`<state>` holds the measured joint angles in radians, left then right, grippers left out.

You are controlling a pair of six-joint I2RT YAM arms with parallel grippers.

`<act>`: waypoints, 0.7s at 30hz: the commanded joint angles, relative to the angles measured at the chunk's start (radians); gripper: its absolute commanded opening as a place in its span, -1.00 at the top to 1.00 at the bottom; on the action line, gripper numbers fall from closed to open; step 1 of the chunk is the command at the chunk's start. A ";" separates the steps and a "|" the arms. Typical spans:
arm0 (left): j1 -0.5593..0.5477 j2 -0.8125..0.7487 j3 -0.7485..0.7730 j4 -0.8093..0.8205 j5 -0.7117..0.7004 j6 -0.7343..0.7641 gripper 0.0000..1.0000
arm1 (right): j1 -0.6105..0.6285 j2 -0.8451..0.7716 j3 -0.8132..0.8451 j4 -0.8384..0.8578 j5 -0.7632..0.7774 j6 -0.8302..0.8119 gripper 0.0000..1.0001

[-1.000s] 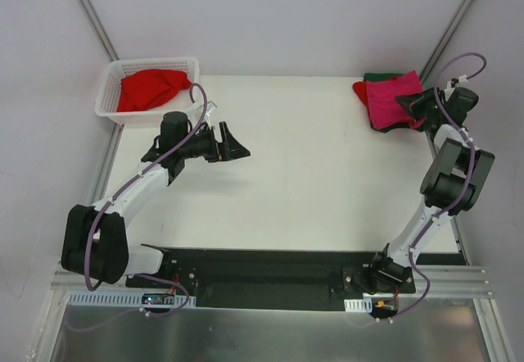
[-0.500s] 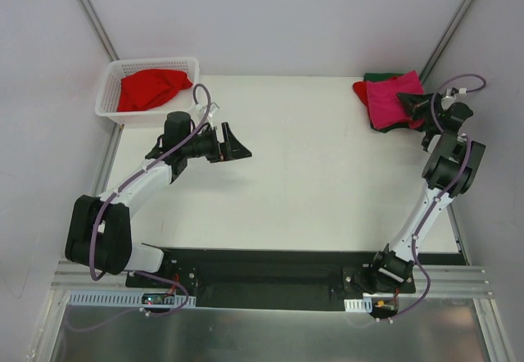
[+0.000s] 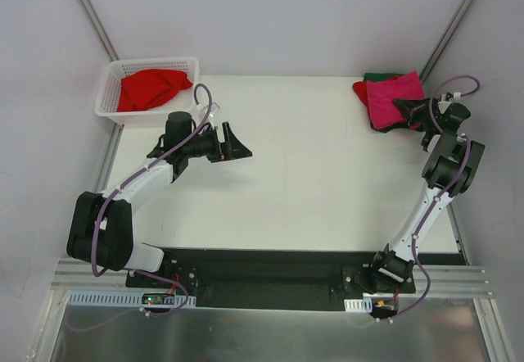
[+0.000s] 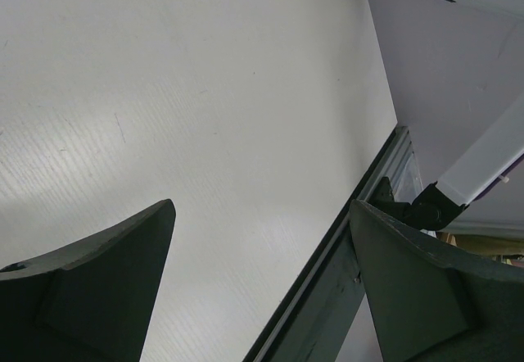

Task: Fold and stack the t-shirts
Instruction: Put the neatly folded tshirt into the corner of the board with the right arm

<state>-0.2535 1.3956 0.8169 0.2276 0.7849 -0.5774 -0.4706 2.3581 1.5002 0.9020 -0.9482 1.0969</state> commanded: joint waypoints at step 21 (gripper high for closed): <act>0.011 -0.024 0.004 0.029 0.024 0.014 -0.76 | 0.023 -0.140 0.063 -0.491 -0.001 -0.427 0.98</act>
<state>-0.2535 1.3952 0.8169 0.2272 0.7845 -0.5770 -0.4606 2.3157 1.5963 0.2562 -0.8867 0.6170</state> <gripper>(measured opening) 0.880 0.012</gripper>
